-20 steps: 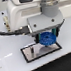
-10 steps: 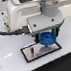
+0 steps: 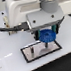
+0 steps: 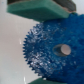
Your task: Insert the blue gear onto the right peg, followed by the red gear
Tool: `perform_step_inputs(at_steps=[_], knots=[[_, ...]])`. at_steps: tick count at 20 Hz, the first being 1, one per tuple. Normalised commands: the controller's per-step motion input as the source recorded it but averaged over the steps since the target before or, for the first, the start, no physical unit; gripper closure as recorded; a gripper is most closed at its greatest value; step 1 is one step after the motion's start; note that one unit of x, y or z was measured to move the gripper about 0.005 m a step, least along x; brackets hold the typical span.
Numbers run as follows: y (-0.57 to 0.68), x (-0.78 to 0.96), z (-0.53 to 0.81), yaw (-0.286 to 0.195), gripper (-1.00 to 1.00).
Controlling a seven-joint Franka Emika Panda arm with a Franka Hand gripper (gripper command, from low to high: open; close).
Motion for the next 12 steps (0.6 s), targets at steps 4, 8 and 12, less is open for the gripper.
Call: perform_step_inputs(at_steps=[4,8,12], knots=[[-0.08,0.26,-0.08,0.000,1.00],[-0.08,0.20,-0.14,0.000,1.00],[-0.01,0.22,0.08,0.000,1.00]])
